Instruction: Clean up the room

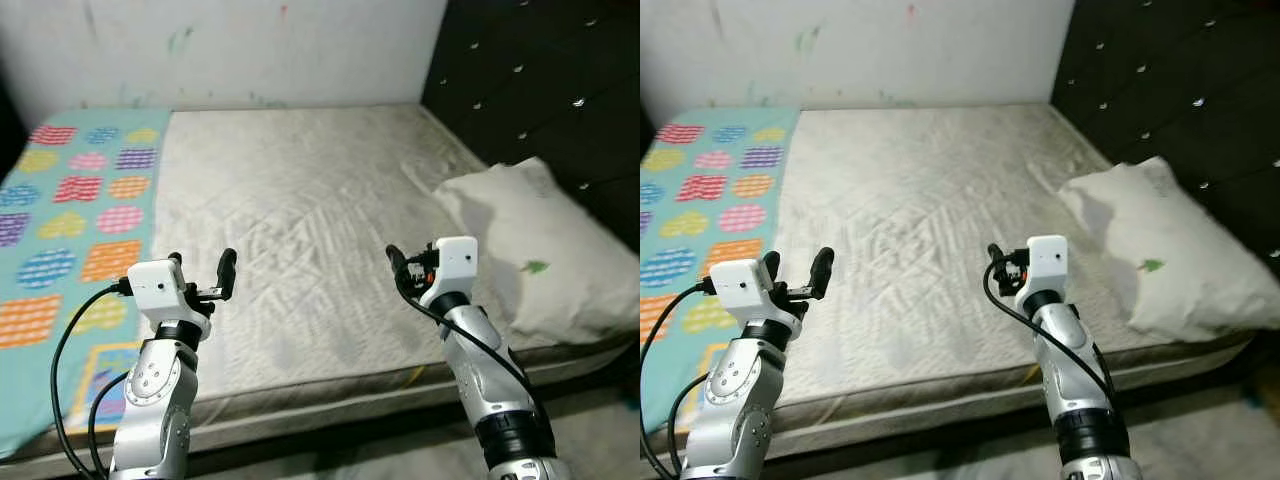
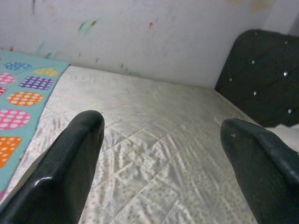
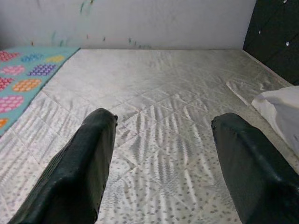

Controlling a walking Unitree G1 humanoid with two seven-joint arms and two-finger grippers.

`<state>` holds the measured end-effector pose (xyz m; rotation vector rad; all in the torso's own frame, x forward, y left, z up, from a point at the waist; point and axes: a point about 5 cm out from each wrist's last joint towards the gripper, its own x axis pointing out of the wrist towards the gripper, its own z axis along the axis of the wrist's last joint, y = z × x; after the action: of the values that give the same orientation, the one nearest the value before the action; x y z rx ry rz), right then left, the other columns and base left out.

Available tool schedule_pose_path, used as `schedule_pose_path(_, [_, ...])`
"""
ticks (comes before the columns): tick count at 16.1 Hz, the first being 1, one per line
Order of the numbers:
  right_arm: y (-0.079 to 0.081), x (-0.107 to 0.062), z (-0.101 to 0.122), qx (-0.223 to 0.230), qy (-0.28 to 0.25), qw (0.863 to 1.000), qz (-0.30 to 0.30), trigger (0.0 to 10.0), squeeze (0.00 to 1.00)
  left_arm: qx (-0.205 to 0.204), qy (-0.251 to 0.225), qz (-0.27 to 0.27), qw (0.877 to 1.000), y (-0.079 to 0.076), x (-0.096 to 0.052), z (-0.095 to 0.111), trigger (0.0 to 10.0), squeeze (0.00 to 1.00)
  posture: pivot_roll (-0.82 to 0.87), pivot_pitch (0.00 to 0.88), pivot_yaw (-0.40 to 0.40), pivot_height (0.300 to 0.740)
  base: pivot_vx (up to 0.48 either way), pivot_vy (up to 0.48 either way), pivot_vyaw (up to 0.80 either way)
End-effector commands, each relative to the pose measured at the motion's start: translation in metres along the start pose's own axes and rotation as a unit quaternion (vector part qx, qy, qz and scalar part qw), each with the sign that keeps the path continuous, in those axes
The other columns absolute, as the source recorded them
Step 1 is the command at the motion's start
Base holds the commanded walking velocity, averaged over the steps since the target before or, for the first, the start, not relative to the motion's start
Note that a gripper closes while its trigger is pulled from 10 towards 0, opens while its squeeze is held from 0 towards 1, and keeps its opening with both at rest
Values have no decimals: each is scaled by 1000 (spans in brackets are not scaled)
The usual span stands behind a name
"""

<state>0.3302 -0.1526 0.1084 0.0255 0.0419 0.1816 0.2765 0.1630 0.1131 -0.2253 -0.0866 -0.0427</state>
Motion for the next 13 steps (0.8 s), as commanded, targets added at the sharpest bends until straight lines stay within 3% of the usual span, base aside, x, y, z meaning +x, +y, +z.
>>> schedule_pose_path(1, [-10, -3, -1, -1, 3, 1000, -14, 10000, 0, -3, 2, -10, 1000, -8, 2, -1, 10000, 0, -40, 27, -28, 740, 0, 458, 0])
schedule_pose_path(5, [-6, -4, -2, -6, 3, 1000, 2, 10000, 0, -1, -2, -13, 1000, -9, 1, 0, 10000, 0, -39, 29, -27, 740, 0, 73, 0])
schedule_pose_path(7, [-6, -4, -2, -6, 3, 1000, 2, 10000, 0, -2, -2, -16, 1000, -9, 1, 0, 10000, 0, -40, 30, -26, 740, 0, 0, 712])
schedule_pose_path(13, [-6, -5, -4, -6, 6, 1000, 3, 10000, 0, -6, -4, -21, 1000, -10, 1, 0, 10000, 0, -42, 31, -26, 740, 403, 0, 416])
